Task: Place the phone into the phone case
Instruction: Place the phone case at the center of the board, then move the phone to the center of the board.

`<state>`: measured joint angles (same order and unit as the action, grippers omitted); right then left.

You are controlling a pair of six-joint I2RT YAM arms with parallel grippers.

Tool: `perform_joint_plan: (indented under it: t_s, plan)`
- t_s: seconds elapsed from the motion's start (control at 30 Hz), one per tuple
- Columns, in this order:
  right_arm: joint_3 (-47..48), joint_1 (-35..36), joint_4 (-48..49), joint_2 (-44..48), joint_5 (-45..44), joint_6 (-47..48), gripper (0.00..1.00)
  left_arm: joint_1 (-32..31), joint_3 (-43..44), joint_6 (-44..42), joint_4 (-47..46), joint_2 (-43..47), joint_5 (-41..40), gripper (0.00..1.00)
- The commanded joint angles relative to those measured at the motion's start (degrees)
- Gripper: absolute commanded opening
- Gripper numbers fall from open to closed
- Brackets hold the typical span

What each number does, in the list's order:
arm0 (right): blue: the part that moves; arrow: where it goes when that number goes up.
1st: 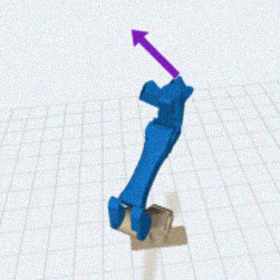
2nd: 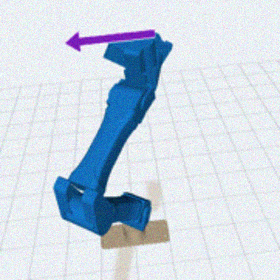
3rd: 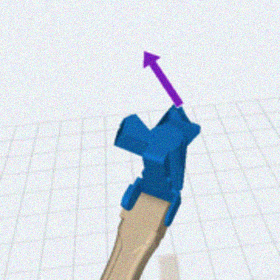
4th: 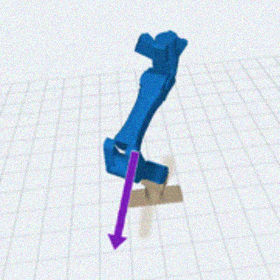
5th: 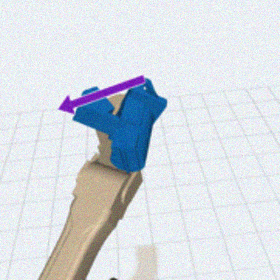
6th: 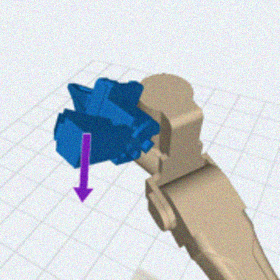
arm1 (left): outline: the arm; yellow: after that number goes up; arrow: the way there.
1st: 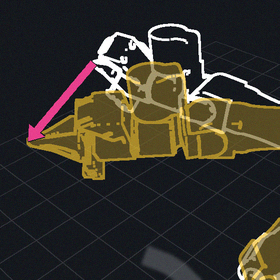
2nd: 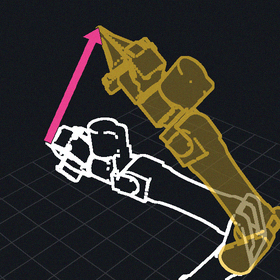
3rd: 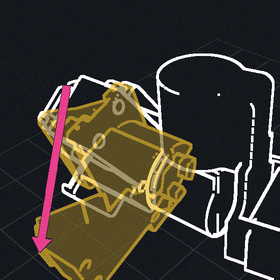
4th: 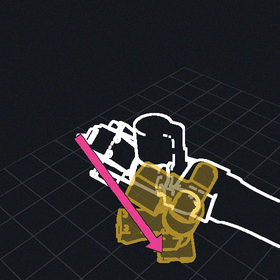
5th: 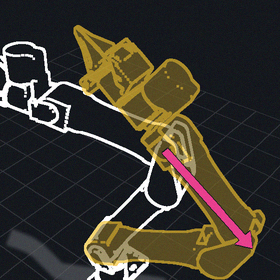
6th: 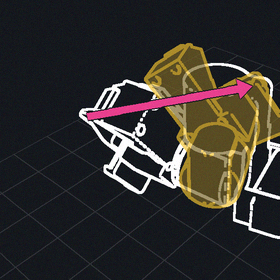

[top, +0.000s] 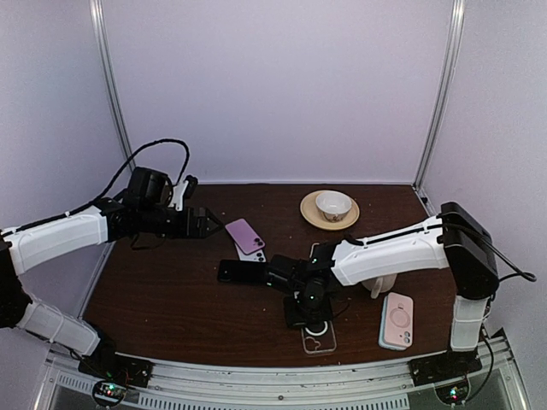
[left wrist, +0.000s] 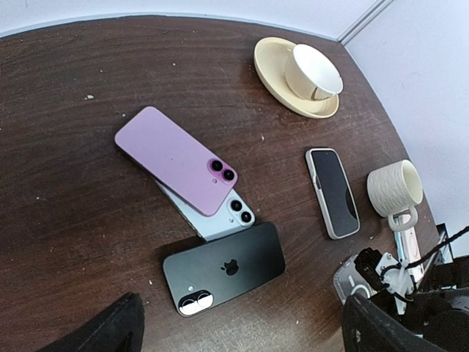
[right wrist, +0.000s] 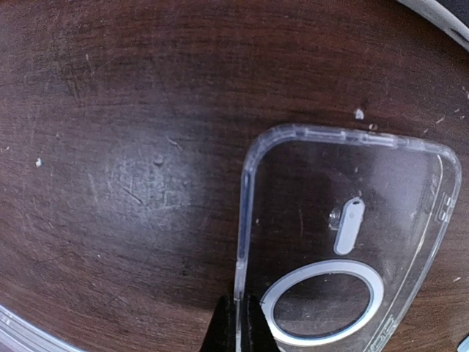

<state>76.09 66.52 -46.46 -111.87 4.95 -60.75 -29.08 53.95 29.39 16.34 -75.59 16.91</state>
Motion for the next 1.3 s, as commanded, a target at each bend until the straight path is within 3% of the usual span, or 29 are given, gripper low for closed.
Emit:
perform_joint_plan:
  t_s: [0.0, 0.17, 0.2, 0.33, 0.4, 0.5, 0.63, 0.8, 0.97, 1.07, 1.27]
  plan:
    - [-3.1, 0.6, 4.1, -0.8, 0.4, -4.0, 0.0, -0.1, -0.5, 0.2, -2.5, 1.9, 0.5, 0.98]
    - [-5.9, 0.7, 4.6, 1.7, -1.7, -5.8, 0.02, -0.1, -0.6, 0.4, -2.8, 1.8, 0.6, 0.98]
    - [-5.9, 0.6, 4.9, 1.9, -1.7, -5.6, 0.11, -0.1, -0.7, 0.5, -2.9, 1.7, 0.6, 0.98]
    - [-2.6, 0.6, 2.1, 3.8, -3.1, -0.1, 0.74, -0.1, -0.7, 0.7, -2.2, 1.3, -0.2, 0.97]
    - [0.9, 0.4, -0.6, 5.7, -6.3, 7.9, 0.98, -0.1, -0.2, 0.7, -0.5, 0.8, -1.0, 0.97]
    - [5.0, -1.6, -0.6, 8.2, -7.9, 21.3, 0.99, -0.1, 1.1, 0.5, 3.7, -1.6, -2.6, 0.97]
    - [10.4, -9.0, 1.2, 7.2, -5.4, 31.9, 1.0, 0.3, 0.8, 2.5, 2.6, -5.4, -1.4, 0.98]
    - [15.6, -14.4, 10.9, 1.1, 7.4, 47.5, 0.99, 0.9, 1.8, 6.1, 0.8, -10.5, 1.2, 0.98]
    - [32.7, -14.5, 2.0, -10.6, 11.4, 62.4, 1.0, 1.0, 1.2, 6.3, 1.2, -14.6, 2.2, 0.9]
    - [38.8, -14.7, -0.4, -15.9, 12.7, 65.8, 0.99, 1.0, -0.1, 6.5, 0.0, -15.8, 2.1, 0.83]
    - [42.8, -14.1, 1.5, -22.4, 16.1, 66.6, 0.99, 1.0, -2.4, 7.0, -1.1, -16.8, 0.5, 0.83]
